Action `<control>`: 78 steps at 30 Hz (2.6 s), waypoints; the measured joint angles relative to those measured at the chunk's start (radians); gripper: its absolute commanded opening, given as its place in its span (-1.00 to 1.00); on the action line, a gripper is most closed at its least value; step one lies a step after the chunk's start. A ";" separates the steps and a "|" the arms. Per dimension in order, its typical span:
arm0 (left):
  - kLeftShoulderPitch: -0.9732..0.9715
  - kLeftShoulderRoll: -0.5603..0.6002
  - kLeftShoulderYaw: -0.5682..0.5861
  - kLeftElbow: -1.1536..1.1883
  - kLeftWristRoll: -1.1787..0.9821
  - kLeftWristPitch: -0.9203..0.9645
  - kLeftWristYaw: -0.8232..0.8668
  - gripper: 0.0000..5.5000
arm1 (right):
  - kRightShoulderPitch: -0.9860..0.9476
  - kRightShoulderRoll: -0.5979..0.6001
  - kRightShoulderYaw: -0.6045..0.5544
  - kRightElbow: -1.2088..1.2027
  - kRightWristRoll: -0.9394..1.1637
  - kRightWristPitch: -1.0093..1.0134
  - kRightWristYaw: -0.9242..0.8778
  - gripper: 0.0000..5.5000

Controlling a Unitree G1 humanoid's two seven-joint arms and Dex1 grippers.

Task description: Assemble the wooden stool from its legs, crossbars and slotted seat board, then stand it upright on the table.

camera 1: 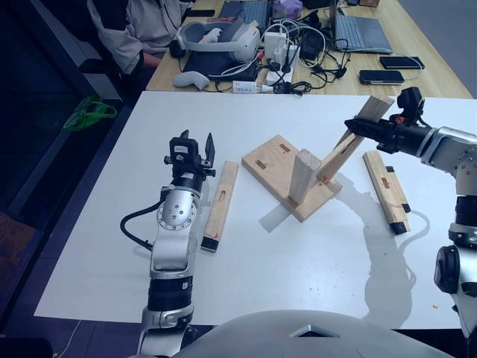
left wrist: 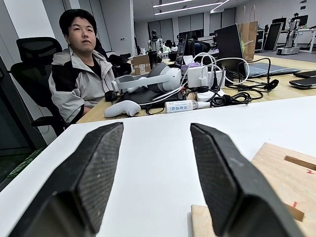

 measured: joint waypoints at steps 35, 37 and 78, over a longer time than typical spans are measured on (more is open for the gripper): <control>-0.047 0.013 0.014 0.029 0.000 -0.019 -0.002 -0.08 | 0.193 -0.080 0.222 -0.125 -0.175 -0.330 0.069 -0.18; -0.054 0.016 0.014 0.029 0.000 -0.019 -0.002 -0.08 | 0.194 -0.085 0.251 -0.129 -0.201 -0.377 0.079 -0.18; -0.171 0.026 0.114 0.040 -0.078 0.056 0.030 -0.08 | -0.269 0.125 -0.132 -0.113 0.200 -0.006 -0.239 -0.18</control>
